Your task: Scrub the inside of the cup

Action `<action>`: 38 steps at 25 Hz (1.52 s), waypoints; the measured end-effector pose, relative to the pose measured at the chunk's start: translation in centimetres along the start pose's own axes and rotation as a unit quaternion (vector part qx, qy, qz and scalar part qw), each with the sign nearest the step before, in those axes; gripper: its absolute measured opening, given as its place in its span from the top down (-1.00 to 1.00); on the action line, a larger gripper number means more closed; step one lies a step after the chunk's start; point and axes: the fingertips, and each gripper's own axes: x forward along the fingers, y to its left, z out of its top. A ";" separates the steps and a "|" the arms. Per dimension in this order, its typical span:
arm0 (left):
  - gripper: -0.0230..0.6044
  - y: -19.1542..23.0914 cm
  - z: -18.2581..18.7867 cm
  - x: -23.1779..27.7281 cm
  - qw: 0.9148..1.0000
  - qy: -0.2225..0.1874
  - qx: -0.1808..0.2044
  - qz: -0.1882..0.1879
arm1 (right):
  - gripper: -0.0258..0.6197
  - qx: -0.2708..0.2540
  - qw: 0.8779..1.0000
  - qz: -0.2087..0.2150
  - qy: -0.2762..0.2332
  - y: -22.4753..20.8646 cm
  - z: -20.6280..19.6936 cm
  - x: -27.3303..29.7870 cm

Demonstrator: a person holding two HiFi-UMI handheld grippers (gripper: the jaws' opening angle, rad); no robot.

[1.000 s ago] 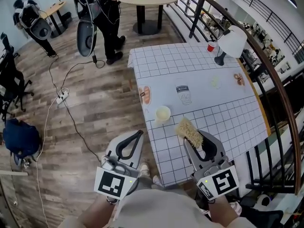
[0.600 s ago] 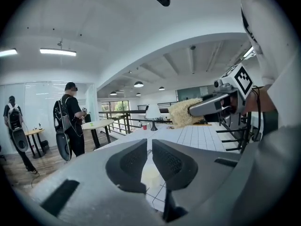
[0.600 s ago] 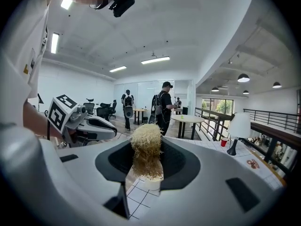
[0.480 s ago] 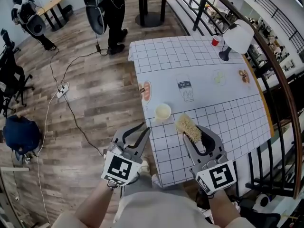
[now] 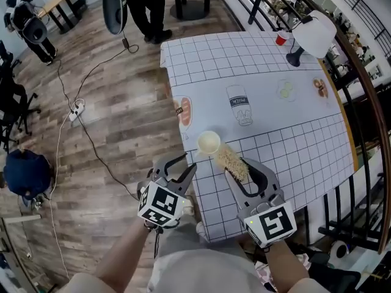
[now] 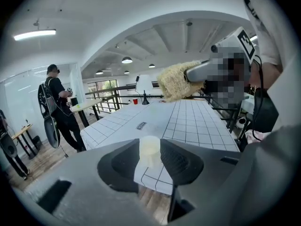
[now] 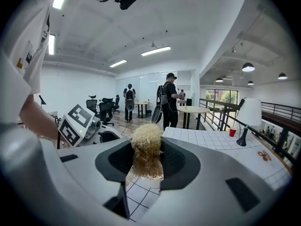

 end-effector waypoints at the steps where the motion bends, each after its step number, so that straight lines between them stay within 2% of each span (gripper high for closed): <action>1: 0.51 -0.2 -0.5 0.6 1.000 0.006 0.003 -0.004 | 0.50 0.003 1.000 0.001 0.003 -0.1 -0.4 0.4; 6: 0.51 -0.8 -3.3 4.0 0.999 0.031 -0.002 -0.022 | 0.50 0.013 1.000 0.000 0.020 -1.2 -2.4 2.2; 11: 0.51 -0.7 -6.1 7.4 0.997 0.068 0.041 -0.006 | 0.49 0.027 0.999 0.000 0.037 -2.2 -4.7 3.7; 17: 0.51 -0.6 -9.1 10.4 0.996 0.092 0.007 -0.011 | 0.49 0.050 0.997 0.007 0.064 -2.5 -7.9 5.0; 20: 0.51 -0.7 -9.6 10.9 0.996 0.082 -0.011 -0.020 | 0.49 0.064 0.995 0.008 0.072 -2.8 -9.1 5.5; 24: 0.53 -0.7 -9.3 11.6 0.998 0.059 -0.007 -0.024 | 0.49 0.069 0.994 0.013 0.083 -3.1 -10.4 6.1; 25: 0.60 -0.5 -9.3 11.7 0.998 0.055 -0.011 -0.022 | 0.49 0.069 0.994 0.014 0.085 -3.2 -10.6 6.2; 30: 0.72 0.0 -9.5 11.7 0.998 0.038 -0.052 -0.030 | 0.49 0.053 0.994 0.016 0.094 -3.7 -10.9 6.8; 34: 0.73 -0.2 -9.3 11.8 0.998 0.029 -0.048 -0.031 | 0.49 0.034 0.987 0.022 0.154 -4.9 -11.4 7.7; 38: 0.73 -0.2 -9.4 11.7 0.998 0.019 -0.045 -0.030 | 0.50 0.002 0.972 0.085 0.217 -4.4 -11.5 9.8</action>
